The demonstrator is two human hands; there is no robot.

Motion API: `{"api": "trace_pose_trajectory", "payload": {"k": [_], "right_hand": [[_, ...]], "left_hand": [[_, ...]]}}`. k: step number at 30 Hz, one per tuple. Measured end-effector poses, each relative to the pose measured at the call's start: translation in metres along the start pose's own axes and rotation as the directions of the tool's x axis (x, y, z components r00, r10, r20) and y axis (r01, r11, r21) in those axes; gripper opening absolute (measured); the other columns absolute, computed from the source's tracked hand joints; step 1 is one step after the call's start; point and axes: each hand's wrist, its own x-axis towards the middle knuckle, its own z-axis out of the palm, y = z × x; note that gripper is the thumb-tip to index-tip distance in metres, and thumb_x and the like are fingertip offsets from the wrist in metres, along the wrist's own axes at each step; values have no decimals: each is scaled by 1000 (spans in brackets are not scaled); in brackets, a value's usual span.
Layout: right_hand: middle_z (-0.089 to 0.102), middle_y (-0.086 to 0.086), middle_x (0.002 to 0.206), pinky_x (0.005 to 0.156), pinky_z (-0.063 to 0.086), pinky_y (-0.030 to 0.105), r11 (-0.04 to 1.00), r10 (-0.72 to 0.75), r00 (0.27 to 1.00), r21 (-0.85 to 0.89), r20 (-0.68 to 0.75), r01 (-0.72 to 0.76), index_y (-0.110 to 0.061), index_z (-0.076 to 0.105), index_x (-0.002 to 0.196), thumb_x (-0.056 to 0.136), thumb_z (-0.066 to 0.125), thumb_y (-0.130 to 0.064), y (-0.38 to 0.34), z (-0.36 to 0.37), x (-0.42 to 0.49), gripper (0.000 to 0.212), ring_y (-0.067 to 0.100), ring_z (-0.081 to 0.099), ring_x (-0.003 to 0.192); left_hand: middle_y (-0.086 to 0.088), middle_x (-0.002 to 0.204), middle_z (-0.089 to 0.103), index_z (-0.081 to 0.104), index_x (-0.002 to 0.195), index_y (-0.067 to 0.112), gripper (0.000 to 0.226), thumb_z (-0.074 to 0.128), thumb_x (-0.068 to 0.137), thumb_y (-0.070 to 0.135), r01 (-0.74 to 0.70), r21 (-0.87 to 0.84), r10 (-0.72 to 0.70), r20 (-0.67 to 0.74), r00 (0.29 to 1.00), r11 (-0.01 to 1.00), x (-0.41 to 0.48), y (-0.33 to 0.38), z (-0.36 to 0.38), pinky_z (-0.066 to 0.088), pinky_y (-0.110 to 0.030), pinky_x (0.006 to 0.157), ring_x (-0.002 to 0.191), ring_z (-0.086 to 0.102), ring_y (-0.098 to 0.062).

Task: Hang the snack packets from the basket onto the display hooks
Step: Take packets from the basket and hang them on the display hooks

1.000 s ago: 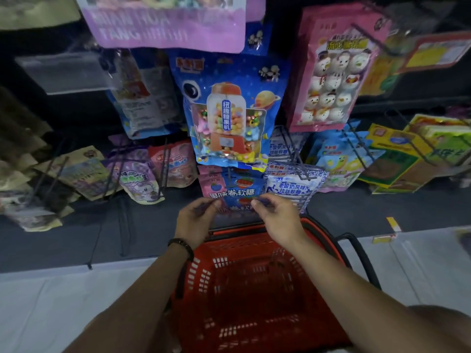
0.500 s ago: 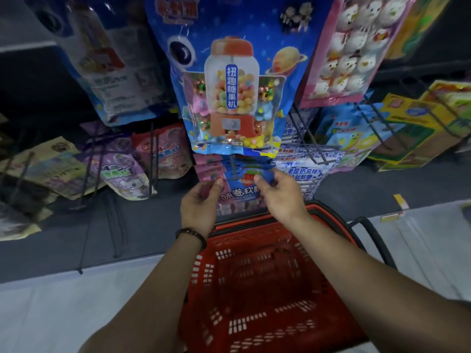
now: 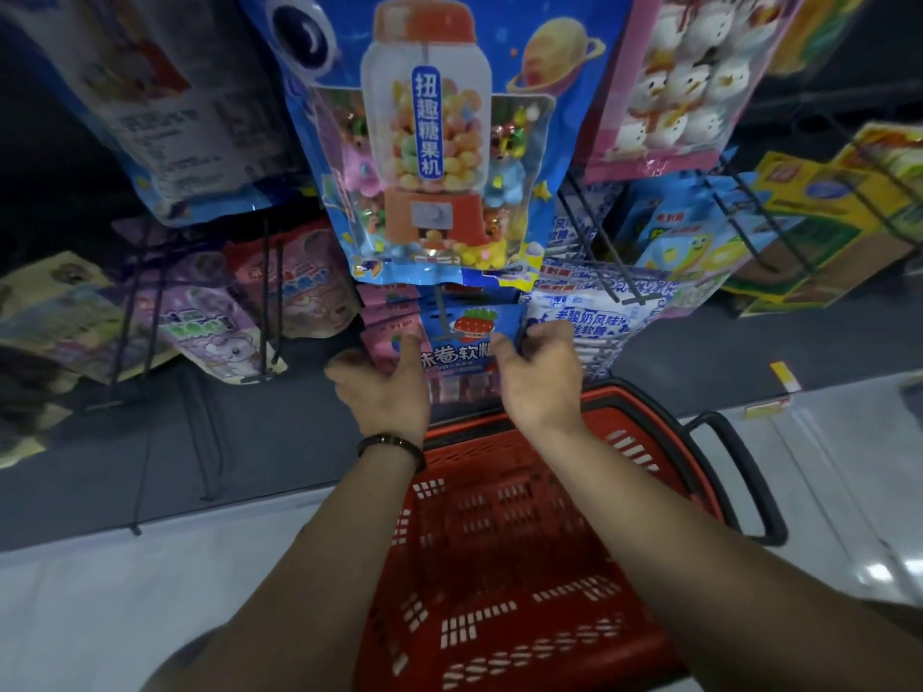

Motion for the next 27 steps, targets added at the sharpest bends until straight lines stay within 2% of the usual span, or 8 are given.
{"api": "trace_pose_trajectory", "payload": {"k": [3, 5, 10, 13, 16, 19, 24, 27], "right_hand": [[68, -1, 93, 74, 41, 19, 999, -38, 998, 23, 49, 37, -13, 63, 107, 103, 68, -21, 11, 2, -16, 10, 18, 63, 86], [72, -4, 101, 89, 49, 27, 998, -21, 986, 67, 165, 10, -16, 69, 122, 106, 61, -20, 20, 8, -26, 18, 17, 67, 98], [67, -5, 123, 102, 51, 37, 975, -43, 945, 219, 325, -31, -29, 48, 159, 109, 55, -21, 22, 19, -32, 51, 16, 65, 110], [57, 0, 151, 123, 42, 43, 971, -41, 920, 234, 389, -56, -31, 38, 164, 108, 55, -23, 16, 23, -25, 60, 21, 56, 139], [56, -2, 138, 126, 36, 53, 977, -46, 911, 210, 409, -45, -39, 34, 164, 91, 54, -56, 16, 32, -12, 78, 23, 53, 139], [45, -6, 127, 125, 35, 58, 977, -92, 899, 212, 429, -2, -51, 36, 159, 83, 47, -67, 23, 42, 9, 79, 16, 48, 127], [51, -7, 122, 121, 43, 48, 982, -93, 881, 187, 464, 5, -37, 25, 167, 87, 51, -62, 15, 46, 33, 88, 14, 56, 120], [47, -3, 146, 126, 37, 45, 991, -77, 871, 135, 485, 12, -32, 27, 168, 104, 55, -44, 1, 42, 38, 71, 26, 51, 146]], "left_hand": [[-3, 100, 65, 49, 100, 21, 44, 82, 85, 46, 133, -12, -132, 58, 990, 991, -15, -10, 1, 61, -50, 88, 90, 69, -27], [1, 95, 71, 59, 96, 28, 26, 78, 84, 41, 191, -39, -185, 121, 975, 981, -30, -20, 1, 63, -51, 92, 91, 73, -24], [-22, 123, 73, 63, 124, 25, 73, 66, 65, 67, 284, -146, -231, 298, 926, 948, -35, -23, 4, 61, -55, 96, 101, 74, -28], [-12, 132, 73, 62, 125, 37, 65, 66, 69, 68, 245, -92, -207, 306, 929, 965, -20, -34, 7, 55, -61, 107, 118, 74, -32], [-2, 149, 64, 47, 140, 53, 73, 65, 70, 64, 202, -17, -188, 297, 936, 979, -1, -50, 11, 49, -58, 115, 131, 67, -28], [1, 158, 57, 28, 146, 66, 80, 61, 73, 68, 145, 56, -155, 333, 930, 988, 1, -42, 19, 49, -58, 114, 137, 63, -27], [5, 155, 59, 25, 146, 70, 84, 61, 71, 65, 82, 67, -101, 362, 927, 994, 28, -50, 34, 53, -59, 110, 133, 65, -25], [4, 157, 58, 29, 143, 73, 78, 64, 74, 64, 58, 117, -99, 379, 920, 991, 45, -55, 41, 52, -61, 110, 137, 63, -26]]}}
